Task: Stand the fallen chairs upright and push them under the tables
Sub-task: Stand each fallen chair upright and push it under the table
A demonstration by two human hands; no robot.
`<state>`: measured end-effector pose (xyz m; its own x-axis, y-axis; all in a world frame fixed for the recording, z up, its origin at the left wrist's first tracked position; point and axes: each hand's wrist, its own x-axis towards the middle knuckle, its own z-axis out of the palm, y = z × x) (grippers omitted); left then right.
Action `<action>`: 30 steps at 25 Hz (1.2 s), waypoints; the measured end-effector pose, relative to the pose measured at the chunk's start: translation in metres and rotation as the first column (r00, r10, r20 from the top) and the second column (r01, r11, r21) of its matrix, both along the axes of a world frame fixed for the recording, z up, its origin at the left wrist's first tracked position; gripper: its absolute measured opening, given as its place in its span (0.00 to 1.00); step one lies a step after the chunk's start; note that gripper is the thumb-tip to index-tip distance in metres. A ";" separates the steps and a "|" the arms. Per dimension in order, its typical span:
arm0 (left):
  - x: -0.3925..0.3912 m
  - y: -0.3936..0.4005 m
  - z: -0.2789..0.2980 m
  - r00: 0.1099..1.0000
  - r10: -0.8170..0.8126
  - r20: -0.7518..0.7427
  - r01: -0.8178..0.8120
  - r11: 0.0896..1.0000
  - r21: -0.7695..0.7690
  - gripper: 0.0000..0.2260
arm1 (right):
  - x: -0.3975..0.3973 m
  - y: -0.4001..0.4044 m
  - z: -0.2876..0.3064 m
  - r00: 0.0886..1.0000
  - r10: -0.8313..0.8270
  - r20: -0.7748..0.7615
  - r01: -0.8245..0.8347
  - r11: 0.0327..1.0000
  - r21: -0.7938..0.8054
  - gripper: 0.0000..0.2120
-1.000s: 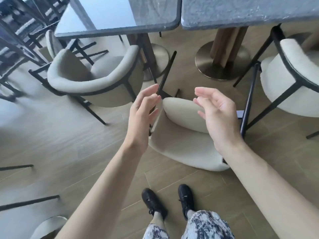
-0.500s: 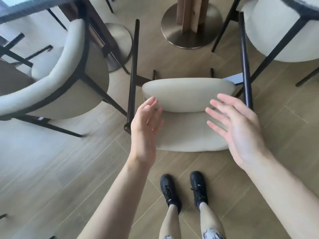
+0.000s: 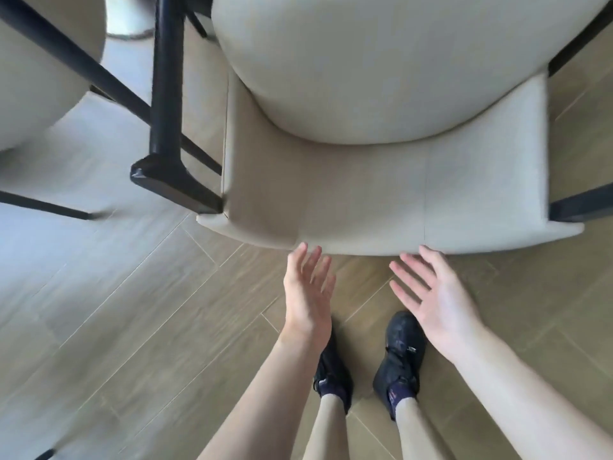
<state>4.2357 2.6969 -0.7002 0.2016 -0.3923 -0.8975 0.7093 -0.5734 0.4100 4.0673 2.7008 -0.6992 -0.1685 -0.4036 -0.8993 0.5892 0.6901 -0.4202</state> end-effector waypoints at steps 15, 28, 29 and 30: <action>-0.010 -0.004 -0.301 0.999 0.031 0.042 -0.033 0.997 0.064 0.42 | -0.027 -0.004 -0.303 0.957 -0.285 -0.057 0.287 0.957 0.040 0.34; 0.022 -0.019 -0.352 0.992 0.103 0.075 -0.090 0.983 -0.161 0.35 | -0.033 -0.018 -0.342 0.919 -0.379 -0.107 0.372 0.925 -0.081 0.39; 0.023 -0.019 -0.346 0.993 0.097 0.064 -0.087 0.985 -0.150 0.34 | -0.034 -0.019 -0.335 0.920 -0.375 -0.116 0.368 0.927 -0.073 0.41; 0.021 -0.018 -0.340 0.995 0.085 0.060 -0.075 0.986 -0.148 0.33 | -0.036 -0.019 -0.328 0.920 -0.372 -0.122 0.366 0.928 -0.069 0.42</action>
